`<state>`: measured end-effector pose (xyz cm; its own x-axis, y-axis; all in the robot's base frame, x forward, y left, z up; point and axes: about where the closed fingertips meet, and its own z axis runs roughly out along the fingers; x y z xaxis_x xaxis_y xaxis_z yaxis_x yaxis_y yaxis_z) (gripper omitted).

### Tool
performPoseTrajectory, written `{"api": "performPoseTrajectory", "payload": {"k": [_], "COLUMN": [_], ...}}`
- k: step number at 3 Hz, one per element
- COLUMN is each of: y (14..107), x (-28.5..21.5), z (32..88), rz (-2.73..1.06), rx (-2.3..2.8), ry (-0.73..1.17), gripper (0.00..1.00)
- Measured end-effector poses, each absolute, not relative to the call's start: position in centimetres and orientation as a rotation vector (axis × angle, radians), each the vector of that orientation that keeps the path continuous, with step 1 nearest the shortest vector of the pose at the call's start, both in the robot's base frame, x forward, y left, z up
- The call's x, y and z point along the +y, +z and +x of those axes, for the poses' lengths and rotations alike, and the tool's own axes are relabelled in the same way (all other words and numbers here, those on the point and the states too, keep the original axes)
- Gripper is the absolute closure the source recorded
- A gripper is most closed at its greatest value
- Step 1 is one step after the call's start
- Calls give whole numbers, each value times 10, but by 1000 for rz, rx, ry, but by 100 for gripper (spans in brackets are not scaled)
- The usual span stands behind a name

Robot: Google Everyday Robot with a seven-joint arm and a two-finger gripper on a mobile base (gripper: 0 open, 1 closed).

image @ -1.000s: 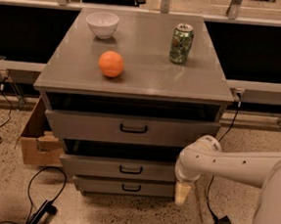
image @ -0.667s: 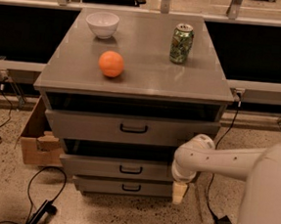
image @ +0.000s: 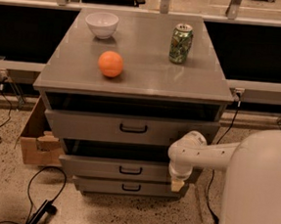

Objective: Open middle drawer

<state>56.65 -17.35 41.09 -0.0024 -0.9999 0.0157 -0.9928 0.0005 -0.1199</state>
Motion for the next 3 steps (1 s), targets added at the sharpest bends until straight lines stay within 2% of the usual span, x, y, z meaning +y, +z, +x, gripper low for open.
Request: {"api": "performPoseTrajectory", "payload": {"k": [1, 2, 3], "y": [443, 443, 443], "x": [-179, -179, -179], "z": [541, 541, 540], "rz": [-2180, -2180, -2180], "rx": [2211, 2211, 2211], "ry": [-230, -230, -229], "gripper": [72, 95, 0]}}
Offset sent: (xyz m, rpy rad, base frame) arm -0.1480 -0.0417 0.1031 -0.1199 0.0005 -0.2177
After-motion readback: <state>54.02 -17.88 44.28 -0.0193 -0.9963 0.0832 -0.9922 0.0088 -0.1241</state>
